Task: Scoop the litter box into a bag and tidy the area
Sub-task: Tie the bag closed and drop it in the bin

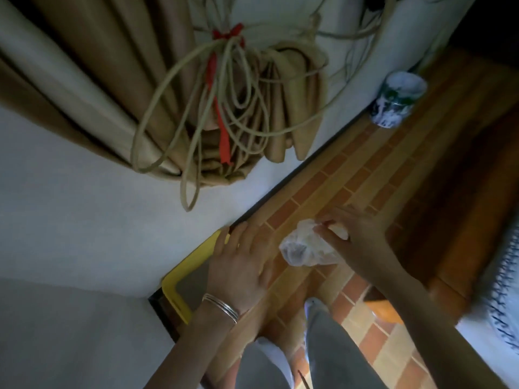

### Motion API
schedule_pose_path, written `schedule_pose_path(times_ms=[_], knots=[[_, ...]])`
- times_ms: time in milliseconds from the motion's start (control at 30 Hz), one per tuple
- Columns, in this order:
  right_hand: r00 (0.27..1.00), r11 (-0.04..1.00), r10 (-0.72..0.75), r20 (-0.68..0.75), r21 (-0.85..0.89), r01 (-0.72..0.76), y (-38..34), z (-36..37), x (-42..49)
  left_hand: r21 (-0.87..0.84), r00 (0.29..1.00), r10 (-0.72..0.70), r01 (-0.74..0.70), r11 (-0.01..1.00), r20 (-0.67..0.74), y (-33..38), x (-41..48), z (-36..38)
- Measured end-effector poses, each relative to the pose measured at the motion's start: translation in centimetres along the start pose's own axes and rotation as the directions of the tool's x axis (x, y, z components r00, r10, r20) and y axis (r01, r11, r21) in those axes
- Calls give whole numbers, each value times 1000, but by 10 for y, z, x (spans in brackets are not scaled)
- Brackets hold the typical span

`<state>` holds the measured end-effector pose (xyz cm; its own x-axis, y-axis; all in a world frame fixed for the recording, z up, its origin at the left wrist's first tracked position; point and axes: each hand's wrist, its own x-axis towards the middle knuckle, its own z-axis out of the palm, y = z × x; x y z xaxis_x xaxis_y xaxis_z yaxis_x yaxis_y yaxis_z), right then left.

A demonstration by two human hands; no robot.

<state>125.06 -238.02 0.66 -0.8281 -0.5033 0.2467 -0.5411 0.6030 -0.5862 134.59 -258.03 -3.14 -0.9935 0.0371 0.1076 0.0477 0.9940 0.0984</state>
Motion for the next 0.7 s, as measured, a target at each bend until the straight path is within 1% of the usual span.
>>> schedule_pose_path(times_ms=[100,167,333,400,567,700], knots=[[996,996,86,-40,-4,-86,17,-20,-6,7,995,78,-78,997,57,20,21,2],[989,990,138,-44,-13,-139,30,-30,-7,22,990,120,-122,992,69,31,39,4],[974,978,205,-92,-25,-208,69,-57,-5,-18,972,233,-234,972,-22,60,96,5],[969,972,225,-98,-39,-230,88,-72,-1,-5,959,275,-276,961,-67,77,124,3],[947,948,299,-115,-72,-308,143,-117,16,12,936,344,-344,939,-82,125,196,11],[938,940,332,-99,-47,-338,194,-159,36,9,926,364,-365,931,-100,169,261,23]])
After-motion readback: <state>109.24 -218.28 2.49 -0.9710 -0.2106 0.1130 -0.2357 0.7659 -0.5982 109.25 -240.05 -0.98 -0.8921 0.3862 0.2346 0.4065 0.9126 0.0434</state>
